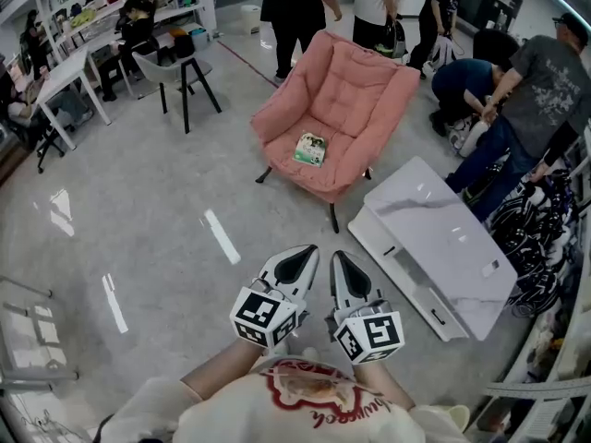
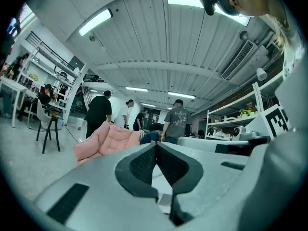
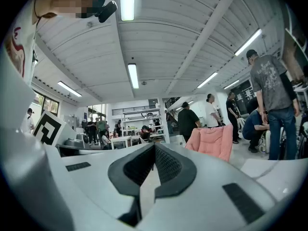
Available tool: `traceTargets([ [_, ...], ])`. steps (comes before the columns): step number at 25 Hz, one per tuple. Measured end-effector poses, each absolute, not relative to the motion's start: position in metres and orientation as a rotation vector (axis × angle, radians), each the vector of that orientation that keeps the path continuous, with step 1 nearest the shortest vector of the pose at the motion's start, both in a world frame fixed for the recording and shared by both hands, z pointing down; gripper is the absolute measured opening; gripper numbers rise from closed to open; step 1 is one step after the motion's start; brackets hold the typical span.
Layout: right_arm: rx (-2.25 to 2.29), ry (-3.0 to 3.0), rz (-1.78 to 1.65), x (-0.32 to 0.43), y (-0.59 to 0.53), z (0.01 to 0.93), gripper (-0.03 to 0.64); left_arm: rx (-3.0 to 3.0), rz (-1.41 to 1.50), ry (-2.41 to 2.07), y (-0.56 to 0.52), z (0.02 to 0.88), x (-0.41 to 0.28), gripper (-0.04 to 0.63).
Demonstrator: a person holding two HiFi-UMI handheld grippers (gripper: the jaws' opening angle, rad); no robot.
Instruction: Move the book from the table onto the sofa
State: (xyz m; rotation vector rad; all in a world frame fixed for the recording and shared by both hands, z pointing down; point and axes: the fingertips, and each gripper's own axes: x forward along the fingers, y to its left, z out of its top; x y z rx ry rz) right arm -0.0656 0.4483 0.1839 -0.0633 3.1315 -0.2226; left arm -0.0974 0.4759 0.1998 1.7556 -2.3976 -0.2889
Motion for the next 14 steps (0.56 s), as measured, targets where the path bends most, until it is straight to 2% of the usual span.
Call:
traceTargets([
  [14,-0.026,3.136,-0.212,-0.0584,0.4540,0.1829,-0.002,1.741,-0.290,-2.408,0.4797,0.1987,-0.0911,0.005],
])
